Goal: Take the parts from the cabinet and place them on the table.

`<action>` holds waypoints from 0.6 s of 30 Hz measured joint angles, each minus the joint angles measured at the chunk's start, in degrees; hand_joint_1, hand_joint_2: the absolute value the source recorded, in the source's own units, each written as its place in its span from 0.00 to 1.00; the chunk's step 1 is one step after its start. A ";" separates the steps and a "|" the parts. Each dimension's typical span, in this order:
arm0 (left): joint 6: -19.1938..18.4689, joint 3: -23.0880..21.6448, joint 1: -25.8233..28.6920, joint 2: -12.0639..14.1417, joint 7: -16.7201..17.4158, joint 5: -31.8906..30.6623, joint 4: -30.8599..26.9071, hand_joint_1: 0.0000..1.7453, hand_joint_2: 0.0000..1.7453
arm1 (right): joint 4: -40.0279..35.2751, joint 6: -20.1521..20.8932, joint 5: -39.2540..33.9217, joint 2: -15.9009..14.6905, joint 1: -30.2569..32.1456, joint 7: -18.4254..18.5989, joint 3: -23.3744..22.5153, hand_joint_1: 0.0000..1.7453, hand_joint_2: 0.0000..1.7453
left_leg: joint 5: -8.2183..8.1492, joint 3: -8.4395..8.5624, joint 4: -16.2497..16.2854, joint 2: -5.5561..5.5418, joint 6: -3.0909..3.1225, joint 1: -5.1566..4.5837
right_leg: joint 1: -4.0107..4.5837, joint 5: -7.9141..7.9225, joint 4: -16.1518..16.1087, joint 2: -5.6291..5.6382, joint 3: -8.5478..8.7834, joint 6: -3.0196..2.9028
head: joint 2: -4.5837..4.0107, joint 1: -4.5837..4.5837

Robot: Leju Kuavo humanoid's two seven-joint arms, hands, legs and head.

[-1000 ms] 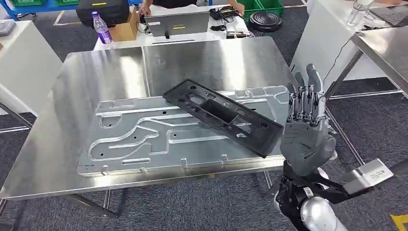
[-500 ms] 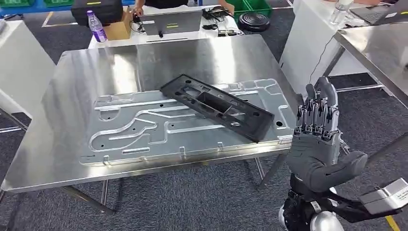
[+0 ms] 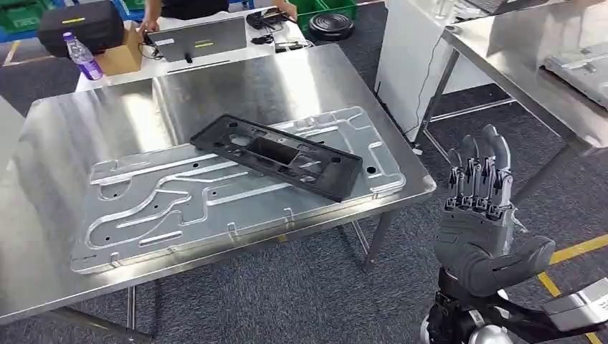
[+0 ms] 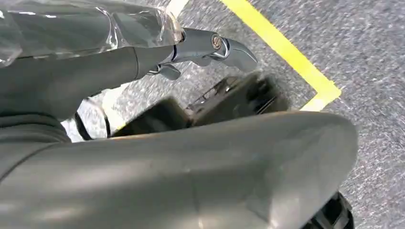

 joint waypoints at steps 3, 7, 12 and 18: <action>0.07 0.02 0.10 0.02 -0.09 0.07 0.04 0.00 0.00 | -0.02 -0.18 0.31 0.07 0.15 -0.15 -0.09 0.00 0.00 | 0.44 1.48 -4.58 -3.17 0.56 -0.28 | -0.18 0.54 0.17 1.53 -0.87 1.00 | 0.00 -0.09; 0.07 0.46 -0.25 -0.02 -0.20 0.46 0.04 0.00 0.00 | -0.42 -0.81 1.77 0.15 0.99 -0.35 -0.57 0.00 0.00 | 1.74 1.79 -5.78 -1.20 1.72 0.22 | -0.01 -0.67 1.67 -0.87 -2.04 2.11 | 0.00 0.15; 0.07 0.92 0.29 -0.09 -0.24 0.63 0.04 0.00 0.00 | -0.48 -1.18 2.54 0.20 1.79 -0.26 -0.83 0.00 0.00 | 1.75 1.59 -5.70 2.80 1.96 -0.14 | -0.21 -7.82 18.31 -3.60 -9.09 2.86 | 0.00 0.42; 0.07 1.01 -0.05 -0.13 -0.44 0.66 0.04 0.00 0.00 | -0.48 -1.18 3.06 0.26 2.14 -0.22 -0.85 0.00 0.00 | 1.10 2.11 -5.32 6.05 0.70 -0.82 | 0.42 -1.03 -0.17 -8.10 1.25 1.44 | 0.00 0.33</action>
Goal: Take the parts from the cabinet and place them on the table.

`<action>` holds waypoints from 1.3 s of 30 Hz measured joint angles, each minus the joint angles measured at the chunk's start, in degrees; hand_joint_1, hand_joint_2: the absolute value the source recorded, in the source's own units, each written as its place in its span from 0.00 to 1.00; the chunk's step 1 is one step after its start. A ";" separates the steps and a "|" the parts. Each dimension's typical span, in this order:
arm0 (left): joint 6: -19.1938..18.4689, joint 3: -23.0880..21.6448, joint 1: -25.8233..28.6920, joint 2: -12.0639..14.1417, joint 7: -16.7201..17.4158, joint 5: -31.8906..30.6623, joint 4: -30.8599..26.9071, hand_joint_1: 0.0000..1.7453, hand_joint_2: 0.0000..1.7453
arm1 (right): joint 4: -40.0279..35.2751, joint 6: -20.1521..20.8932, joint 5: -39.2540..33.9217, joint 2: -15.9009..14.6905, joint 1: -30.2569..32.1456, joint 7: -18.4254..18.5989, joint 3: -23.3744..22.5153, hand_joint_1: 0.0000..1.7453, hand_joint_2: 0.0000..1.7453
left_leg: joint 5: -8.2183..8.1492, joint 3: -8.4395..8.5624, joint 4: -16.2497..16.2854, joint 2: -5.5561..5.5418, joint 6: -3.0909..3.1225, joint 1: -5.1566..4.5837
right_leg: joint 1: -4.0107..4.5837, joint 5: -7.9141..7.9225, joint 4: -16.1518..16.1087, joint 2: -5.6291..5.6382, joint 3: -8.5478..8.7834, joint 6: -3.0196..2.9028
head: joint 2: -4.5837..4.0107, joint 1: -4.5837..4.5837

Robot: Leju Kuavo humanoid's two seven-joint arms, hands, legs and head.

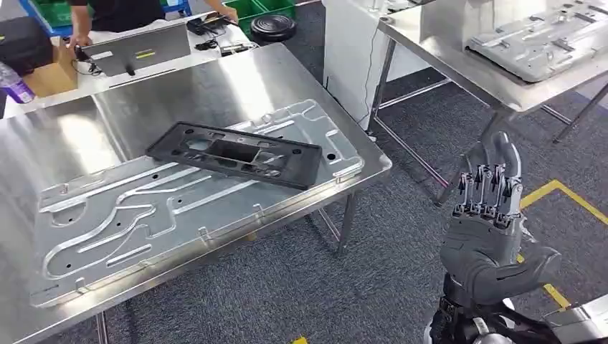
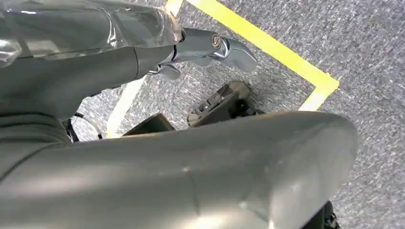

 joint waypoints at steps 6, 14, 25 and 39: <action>-0.07 0.00 -0.24 -0.02 -0.72 0.24 0.00 0.00 0.00 | 0.00 -0.79 0.79 0.26 0.23 0.37 0.04 0.00 0.00 | -6.61 -4.02 9.77 -3.47 -1.84 0.78 | -0.44 0.98 -0.25 3.17 -1.01 -1.96 | 0.00 -0.09; -0.17 0.02 0.11 0.15 -0.81 0.79 0.04 0.00 0.00 | 0.00 -3.61 0.57 0.28 2.62 -0.11 -0.31 0.00 0.00 | -1.04 0.56 0.24 -9.72 -0.34 0.77 | -0.01 1.82 -0.11 8.95 -1.81 -1.26 | 0.00 -0.11; -0.87 0.35 0.14 0.09 -0.90 2.08 0.04 0.00 0.00 | -0.02 -5.62 0.52 0.26 6.13 -1.20 -2.17 0.00 0.00 | -0.11 0.30 -0.34 -2.07 0.79 0.90 | -0.90 -6.15 18.39 4.26 -10.30 1.37 | 0.00 0.17; -1.84 1.29 0.42 0.15 -1.29 3.50 0.07 0.00 0.00 | 12.16 -5.49 -16.41 3.14 16.24 -3.93 -15.16 0.00 0.00 | -11.06 -7.93 20.20 -4.04 -1.70 1.27 | -0.27 0.18 1.47 5.09 -2.14 -1.96 | 0.00 0.24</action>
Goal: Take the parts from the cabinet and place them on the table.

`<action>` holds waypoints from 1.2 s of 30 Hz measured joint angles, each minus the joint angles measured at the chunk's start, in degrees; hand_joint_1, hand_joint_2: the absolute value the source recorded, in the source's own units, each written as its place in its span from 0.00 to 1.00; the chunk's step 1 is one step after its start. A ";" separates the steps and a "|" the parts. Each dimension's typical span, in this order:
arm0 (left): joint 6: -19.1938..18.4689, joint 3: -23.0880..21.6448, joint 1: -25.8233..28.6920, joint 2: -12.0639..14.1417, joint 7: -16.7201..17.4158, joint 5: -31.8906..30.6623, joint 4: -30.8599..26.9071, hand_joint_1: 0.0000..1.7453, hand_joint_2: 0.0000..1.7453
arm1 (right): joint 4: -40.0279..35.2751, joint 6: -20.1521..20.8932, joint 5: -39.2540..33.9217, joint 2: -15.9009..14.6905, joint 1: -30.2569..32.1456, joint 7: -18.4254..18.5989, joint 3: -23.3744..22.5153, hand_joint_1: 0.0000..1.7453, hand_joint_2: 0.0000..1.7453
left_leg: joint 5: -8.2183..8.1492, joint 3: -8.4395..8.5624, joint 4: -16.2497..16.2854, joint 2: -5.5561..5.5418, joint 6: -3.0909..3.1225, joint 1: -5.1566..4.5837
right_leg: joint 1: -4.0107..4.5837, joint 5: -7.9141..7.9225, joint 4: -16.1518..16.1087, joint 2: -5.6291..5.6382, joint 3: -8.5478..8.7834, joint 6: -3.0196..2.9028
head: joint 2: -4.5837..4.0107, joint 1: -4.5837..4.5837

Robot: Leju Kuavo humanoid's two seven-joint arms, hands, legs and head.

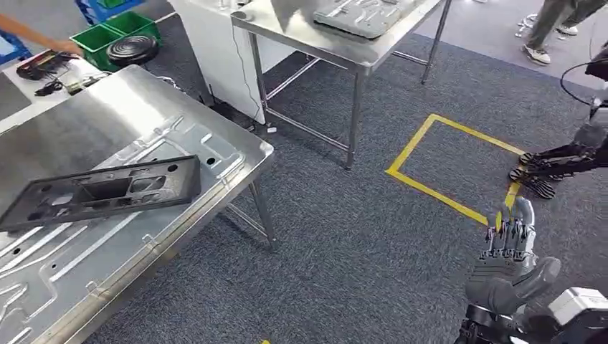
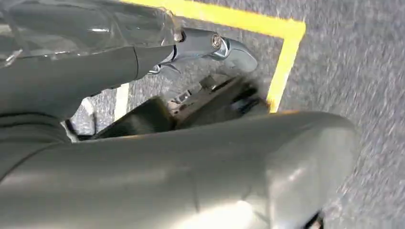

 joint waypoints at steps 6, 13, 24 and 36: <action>-0.24 0.04 -0.33 0.22 0.04 0.37 0.04 0.00 0.00 | 16.42 4.09 -5.23 1.93 0.93 -3.15 -6.98 0.00 0.00 | 9.34 8.34 -19.01 -3.77 3.00 -1.23 | 0.12 0.50 -0.19 3.69 0.14 0.02 | 0.00 0.11; -0.50 0.07 -0.44 0.33 -0.09 0.85 0.13 0.00 0.00 | 39.72 6.93 -8.64 3.87 -2.45 -4.22 -11.90 0.00 0.00 | 13.15 9.69 -24.16 -2.52 4.34 -1.27 | -0.25 -1.64 3.00 0.62 -2.54 2.58 | 0.00 -0.11; -1.03 0.04 -0.81 0.28 0.17 1.92 0.13 0.00 0.00 | 77.85 4.64 -4.42 6.82 -15.43 8.71 -11.40 0.00 0.00 | 11.64 9.45 -22.31 5.39 1.82 -1.60 | -0.16 0.74 -3.38 -3.75 2.83 1.99 | 0.00 -0.24; -0.90 0.04 -0.47 0.52 0.15 2.64 0.13 0.00 0.00 | 97.39 6.39 1.26 9.69 -19.67 18.58 -3.96 0.00 0.00 | 10.16 8.38 -18.53 -3.56 -0.07 0.39 | -0.68 2.15 -3.39 3.51 1.65 0.79 | 0.00 -0.42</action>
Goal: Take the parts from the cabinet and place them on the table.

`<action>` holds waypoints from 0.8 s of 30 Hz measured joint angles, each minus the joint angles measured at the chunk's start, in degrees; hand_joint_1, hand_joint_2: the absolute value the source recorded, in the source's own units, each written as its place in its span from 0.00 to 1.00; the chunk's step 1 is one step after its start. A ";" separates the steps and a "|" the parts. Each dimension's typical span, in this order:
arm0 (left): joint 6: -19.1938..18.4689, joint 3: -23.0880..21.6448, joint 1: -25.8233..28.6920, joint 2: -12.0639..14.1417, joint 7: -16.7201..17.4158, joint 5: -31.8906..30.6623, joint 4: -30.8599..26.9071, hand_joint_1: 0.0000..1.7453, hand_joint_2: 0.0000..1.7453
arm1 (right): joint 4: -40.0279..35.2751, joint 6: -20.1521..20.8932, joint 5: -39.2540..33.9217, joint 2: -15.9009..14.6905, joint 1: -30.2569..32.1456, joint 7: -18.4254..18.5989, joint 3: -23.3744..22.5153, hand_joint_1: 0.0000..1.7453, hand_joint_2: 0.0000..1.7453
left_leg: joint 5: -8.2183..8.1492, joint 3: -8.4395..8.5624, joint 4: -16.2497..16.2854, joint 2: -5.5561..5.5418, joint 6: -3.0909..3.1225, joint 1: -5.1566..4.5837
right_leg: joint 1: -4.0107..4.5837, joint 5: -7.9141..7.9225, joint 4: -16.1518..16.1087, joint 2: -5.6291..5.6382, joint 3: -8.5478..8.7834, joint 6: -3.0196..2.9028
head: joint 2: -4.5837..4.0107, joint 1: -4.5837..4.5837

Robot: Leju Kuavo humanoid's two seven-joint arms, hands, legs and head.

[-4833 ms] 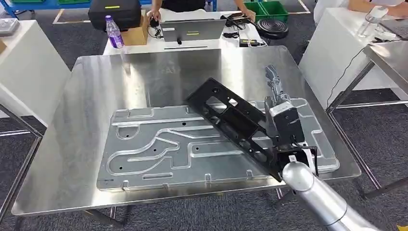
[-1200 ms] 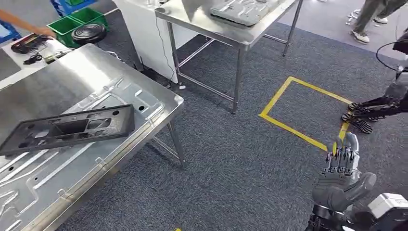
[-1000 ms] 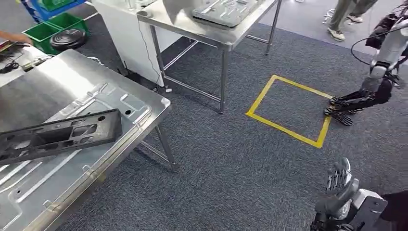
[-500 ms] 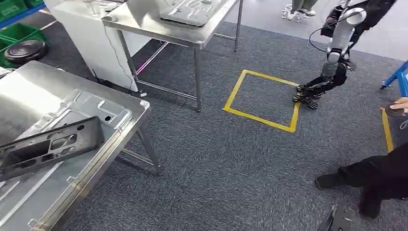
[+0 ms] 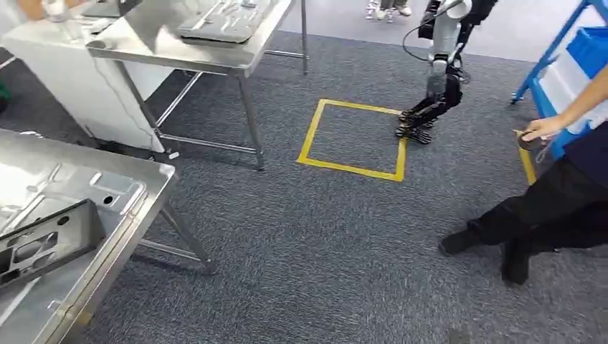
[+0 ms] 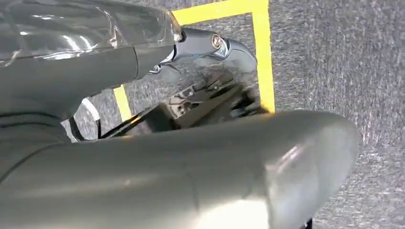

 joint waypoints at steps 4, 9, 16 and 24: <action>-0.02 -0.02 0.01 0.04 0.00 0.00 0.00 0.00 0.00 | 2.60 0.89 1.00 0.09 -0.67 1.71 2.05 0.00 0.00 | 0.14 0.62 -2.16 -0.96 0.78 -0.52 | 0.07 0.48 0.30 2.44 -1.01 1.51 | 0.00 0.07; -0.02 0.00 0.02 0.07 -0.07 0.04 0.02 0.00 0.00 | 4.93 1.83 1.97 0.35 -1.14 5.88 4.52 0.00 0.00 | 0.93 0.56 -2.68 2.77 2.69 -0.74 | 0.12 -7.38 14.14 -3.67 -7.43 2.11 | 0.00 0.33; 0.00 0.02 0.12 0.20 0.02 0.59 0.02 0.00 0.00 | 6.34 1.94 2.56 0.83 -1.32 7.28 6.93 0.00 0.00 | 0.14 0.89 -2.31 7.46 1.87 -1.65 | 0.47 -2.71 1.99 -9.55 0.51 2.06 | 0.00 0.33; 0.07 0.04 -0.15 0.74 0.15 1.31 0.02 0.00 0.00 | 7.17 1.97 2.99 1.27 -1.66 7.76 8.68 0.00 0.00 | -7.71 -4.44 10.58 3.94 -0.13 -0.90 | 0.72 -1.82 1.84 -4.39 -0.24 -1.07 | 0.00 0.04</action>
